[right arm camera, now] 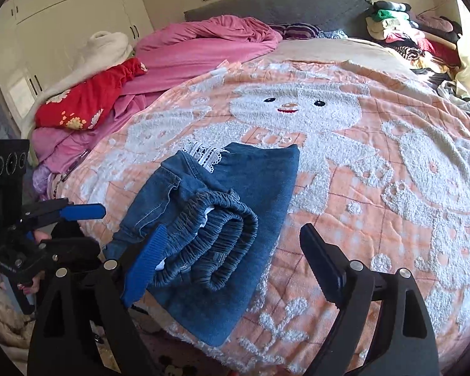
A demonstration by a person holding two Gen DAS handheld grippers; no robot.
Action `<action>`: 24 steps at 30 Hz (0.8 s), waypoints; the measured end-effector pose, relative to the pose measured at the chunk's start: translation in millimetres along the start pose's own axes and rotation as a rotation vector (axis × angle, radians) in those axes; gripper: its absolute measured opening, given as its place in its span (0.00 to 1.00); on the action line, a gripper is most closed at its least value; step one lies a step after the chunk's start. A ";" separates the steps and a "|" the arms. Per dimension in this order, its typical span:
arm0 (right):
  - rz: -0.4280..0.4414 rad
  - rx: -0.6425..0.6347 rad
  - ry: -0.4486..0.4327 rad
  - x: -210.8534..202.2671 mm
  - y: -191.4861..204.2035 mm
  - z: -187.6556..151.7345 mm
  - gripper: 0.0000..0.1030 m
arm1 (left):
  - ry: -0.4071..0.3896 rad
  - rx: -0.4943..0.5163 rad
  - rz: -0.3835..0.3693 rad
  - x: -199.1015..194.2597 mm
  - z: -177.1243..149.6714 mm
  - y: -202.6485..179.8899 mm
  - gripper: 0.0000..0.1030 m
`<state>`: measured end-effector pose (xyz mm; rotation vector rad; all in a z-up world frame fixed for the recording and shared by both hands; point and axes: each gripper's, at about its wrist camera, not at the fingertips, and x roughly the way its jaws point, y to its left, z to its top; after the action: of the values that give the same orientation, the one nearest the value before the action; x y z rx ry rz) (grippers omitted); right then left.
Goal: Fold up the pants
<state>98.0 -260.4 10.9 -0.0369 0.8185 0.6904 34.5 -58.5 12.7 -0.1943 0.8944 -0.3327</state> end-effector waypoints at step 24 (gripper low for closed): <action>0.119 -0.446 0.071 28.1 136.9 -35.4 0.70 | 0.048 -0.119 0.081 28.6 37.3 77.9 0.52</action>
<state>8.8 -147.8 -1.9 -0.4204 0.7254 0.9787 96.2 4.7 -8.8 -0.2596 0.9677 -0.2095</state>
